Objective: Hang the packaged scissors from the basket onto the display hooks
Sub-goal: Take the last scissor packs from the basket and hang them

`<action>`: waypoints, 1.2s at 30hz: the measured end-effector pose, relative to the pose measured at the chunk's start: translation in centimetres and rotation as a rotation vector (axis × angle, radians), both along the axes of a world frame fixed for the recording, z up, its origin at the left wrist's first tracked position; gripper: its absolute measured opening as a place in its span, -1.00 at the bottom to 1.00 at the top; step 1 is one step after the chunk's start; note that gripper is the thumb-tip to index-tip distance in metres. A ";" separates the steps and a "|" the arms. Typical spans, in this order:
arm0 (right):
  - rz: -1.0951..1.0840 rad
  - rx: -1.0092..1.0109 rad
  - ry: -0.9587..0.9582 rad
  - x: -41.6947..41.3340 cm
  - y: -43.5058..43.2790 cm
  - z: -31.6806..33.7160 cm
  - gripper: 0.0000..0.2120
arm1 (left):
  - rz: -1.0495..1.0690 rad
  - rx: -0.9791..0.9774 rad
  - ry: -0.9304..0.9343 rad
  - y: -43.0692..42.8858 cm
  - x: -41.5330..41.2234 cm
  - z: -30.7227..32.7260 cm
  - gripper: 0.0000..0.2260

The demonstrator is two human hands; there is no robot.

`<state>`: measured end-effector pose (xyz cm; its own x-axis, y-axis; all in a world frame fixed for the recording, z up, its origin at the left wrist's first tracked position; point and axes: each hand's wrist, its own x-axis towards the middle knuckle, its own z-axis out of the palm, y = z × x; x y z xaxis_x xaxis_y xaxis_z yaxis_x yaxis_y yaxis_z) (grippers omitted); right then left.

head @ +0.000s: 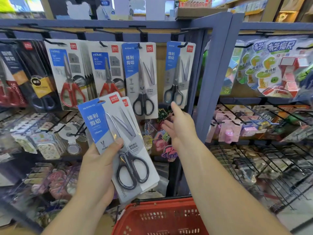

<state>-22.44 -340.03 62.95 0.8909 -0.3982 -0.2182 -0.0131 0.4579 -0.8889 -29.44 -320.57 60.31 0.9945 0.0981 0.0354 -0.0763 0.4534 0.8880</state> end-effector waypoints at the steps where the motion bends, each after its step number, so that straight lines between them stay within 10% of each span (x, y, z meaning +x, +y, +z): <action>1: 0.089 -0.062 -0.039 -2.5 1.0 0.0 -0.50 | -0.011 -0.010 0.011 0.0 -0.1 -0.2 -0.72; 7: 0.424 -0.519 -0.108 -11.2 4.3 -3.7 -0.66 | -0.020 -0.051 0.056 -1.0 -0.3 -0.6 -0.69; 26: -0.044 -0.126 -0.257 -11.0 5.0 -6.0 -0.82 | -0.214 -0.108 0.078 -1.9 -2.5 -1.7 -0.71; 36: -0.045 -0.294 -0.350 -9.9 1.2 -4.3 -0.91 | 0.003 0.053 0.069 1.3 0.2 -1.2 -0.76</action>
<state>-32.32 -338.83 58.63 0.8713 -0.4382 0.2212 0.3255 0.1787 -0.9285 -29.29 -319.27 59.10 0.9945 0.1005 -0.0284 -0.0149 0.4058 0.9138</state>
